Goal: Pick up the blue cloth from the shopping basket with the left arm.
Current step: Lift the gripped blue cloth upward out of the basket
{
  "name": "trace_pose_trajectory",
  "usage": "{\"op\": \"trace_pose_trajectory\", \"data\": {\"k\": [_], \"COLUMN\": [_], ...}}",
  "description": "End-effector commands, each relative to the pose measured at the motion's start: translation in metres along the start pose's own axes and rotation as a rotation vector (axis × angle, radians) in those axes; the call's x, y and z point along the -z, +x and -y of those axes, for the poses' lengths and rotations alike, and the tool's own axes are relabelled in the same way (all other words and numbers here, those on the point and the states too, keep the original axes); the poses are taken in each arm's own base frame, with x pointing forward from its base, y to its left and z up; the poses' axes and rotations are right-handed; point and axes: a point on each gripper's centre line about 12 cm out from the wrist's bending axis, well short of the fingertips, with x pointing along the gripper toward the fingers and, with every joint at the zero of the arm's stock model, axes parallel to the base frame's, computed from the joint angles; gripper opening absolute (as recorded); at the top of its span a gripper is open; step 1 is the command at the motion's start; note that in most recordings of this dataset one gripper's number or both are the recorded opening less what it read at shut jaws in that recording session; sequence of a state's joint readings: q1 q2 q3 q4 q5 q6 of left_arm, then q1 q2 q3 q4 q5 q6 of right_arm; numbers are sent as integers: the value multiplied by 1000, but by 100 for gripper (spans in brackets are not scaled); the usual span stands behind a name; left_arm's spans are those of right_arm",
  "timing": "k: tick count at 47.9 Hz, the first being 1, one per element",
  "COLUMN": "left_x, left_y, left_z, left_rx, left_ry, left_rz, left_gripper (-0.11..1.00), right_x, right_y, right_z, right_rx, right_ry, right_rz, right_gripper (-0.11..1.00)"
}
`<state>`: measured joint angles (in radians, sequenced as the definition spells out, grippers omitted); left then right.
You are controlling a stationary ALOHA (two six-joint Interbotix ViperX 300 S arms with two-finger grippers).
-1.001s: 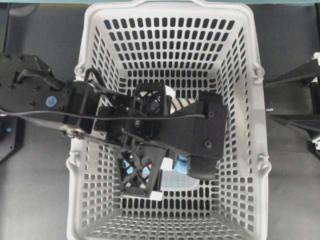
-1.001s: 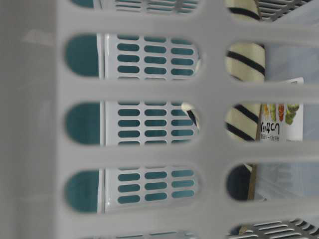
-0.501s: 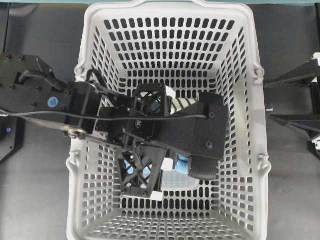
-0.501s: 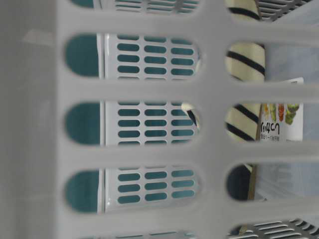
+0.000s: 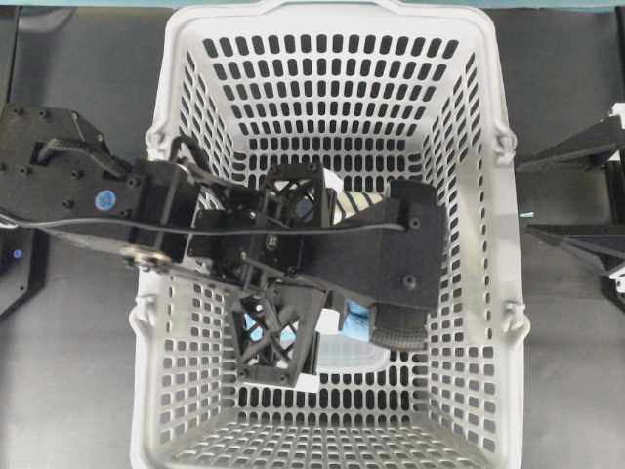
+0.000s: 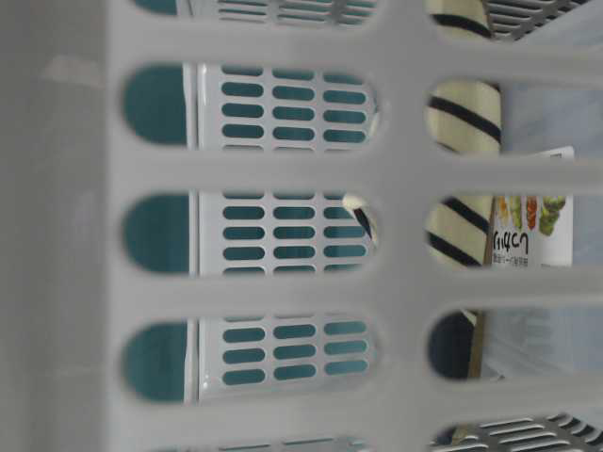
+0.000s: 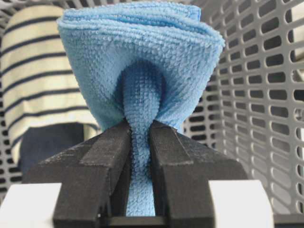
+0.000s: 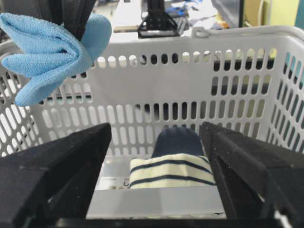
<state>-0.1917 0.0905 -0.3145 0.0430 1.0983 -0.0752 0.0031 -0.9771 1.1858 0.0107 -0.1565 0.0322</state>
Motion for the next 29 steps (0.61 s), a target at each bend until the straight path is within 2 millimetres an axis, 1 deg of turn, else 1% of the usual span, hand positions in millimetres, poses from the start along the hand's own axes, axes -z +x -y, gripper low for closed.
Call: {"op": "trace_pose_trajectory", "data": {"k": [1, 5, 14, 20, 24, 29], "left_x": [-4, 0, 10, 25, 36, 44], "left_y": [-12, -13, -33, -45, -46, -50], "left_z": [-1, -1, -1, -2, -3, -3], "left_rx": [-1, -1, 2, 6, 7, 10], "left_ry": [5, 5, 2, 2, -1, 1], "left_rz": [29, 23, 52, 86, 90, 118], "left_gripper": [9, 9, 9, 9, 9, 9], "right_x": [-3, -3, -3, -4, -4, -3], "right_y": [1, 1, 1, 1, 1, 1], "right_z": [0, 0, 0, 0, 0, 0], "right_rx": [0, 0, 0, -2, -2, -1], "right_ry": [5, 5, 5, 6, 4, 4], "right_rz": [9, 9, 9, 14, 15, 9], "right_gripper": [74, 74, 74, 74, 74, 74]}}
